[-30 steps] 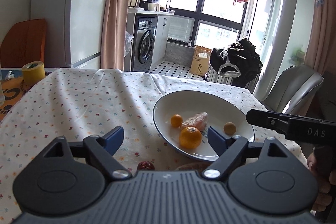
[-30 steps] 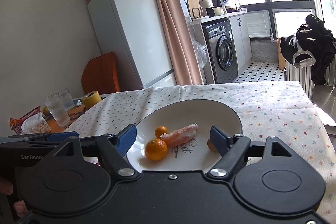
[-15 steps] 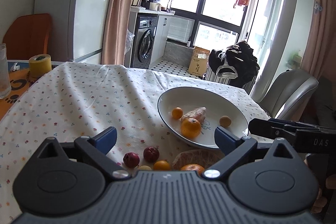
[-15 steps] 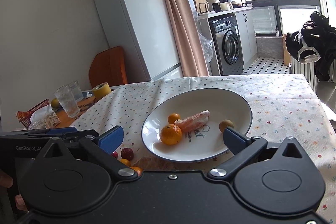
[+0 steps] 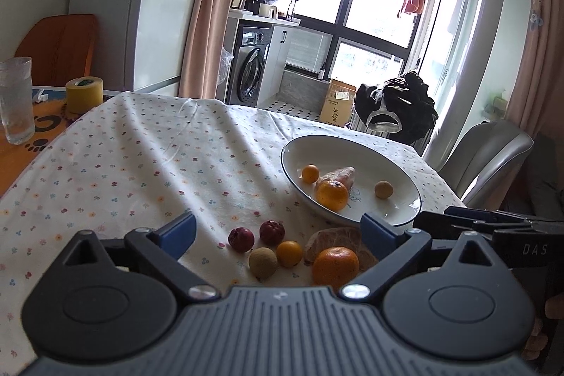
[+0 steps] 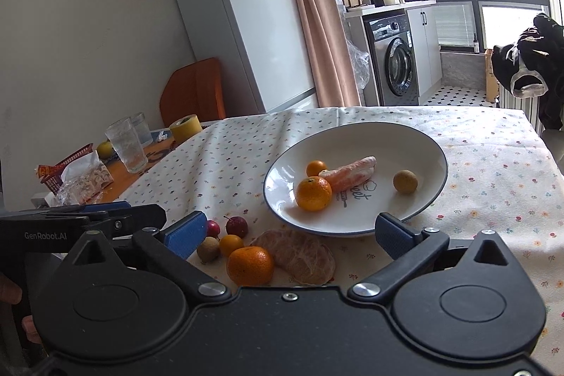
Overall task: Organize fruits
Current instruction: 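Withdraw both open grippers from the bowl toward the remaining fruit, then move right gripper to the large tangerine while left gripper moves to the brown kiwi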
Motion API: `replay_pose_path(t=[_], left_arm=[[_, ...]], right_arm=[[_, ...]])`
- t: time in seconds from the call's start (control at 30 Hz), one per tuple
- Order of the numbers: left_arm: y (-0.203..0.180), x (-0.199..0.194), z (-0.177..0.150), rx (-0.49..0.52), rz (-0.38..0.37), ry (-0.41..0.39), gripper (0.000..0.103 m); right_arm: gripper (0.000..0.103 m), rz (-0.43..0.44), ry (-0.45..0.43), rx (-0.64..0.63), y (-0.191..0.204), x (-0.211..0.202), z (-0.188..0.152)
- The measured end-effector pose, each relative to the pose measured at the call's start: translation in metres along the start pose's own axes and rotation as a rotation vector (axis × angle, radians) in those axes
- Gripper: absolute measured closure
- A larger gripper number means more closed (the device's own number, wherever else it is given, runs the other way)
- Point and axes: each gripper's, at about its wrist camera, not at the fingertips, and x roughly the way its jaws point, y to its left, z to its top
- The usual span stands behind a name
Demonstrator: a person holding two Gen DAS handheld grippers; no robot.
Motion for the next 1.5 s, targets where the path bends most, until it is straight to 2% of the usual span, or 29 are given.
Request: replay_pose_path(t=[0.53,0.93,1.1,1.23,1.33,1.4,1.47,1.5], left_arm=[[0.039,-0.006,-0.014,-0.055,0.029,0.011,0.005],[0.056,0.001,-0.028,-0.084,0.006,0.032,0.007],[0.055,0.004,-0.031,-0.068,-0.002,0.036,0.013],[0.054,0.007,-0.034,-0.065,-0.002,0.043,0.016],[0.052,0.010,-0.035,-0.061,-0.002,0.051,0.021],[0.051,0.011,-0.036,-0.056,-0.002,0.052,0.022],[0.050,0.012,-0.036,-0.056,-0.001,0.049,0.024],[0.050,0.012,-0.035,-0.057,-0.001,0.049,0.025]], right_arm=[[0.004,-0.039,0.040,-0.073,0.035,0.017,-0.011],[0.014,-0.043,0.097,-0.098,0.048,0.039,-0.020],[0.023,-0.034,0.120,-0.105,0.052,0.048,-0.023],[0.027,-0.026,0.137,-0.114,0.053,0.054,-0.028],[0.039,-0.019,0.161,-0.114,0.052,0.061,-0.032],[0.053,-0.016,0.180,-0.104,0.050,0.065,-0.035],[0.061,-0.021,0.176,-0.115,0.050,0.066,-0.035],[0.062,-0.017,0.176,-0.113,0.050,0.065,-0.035]])
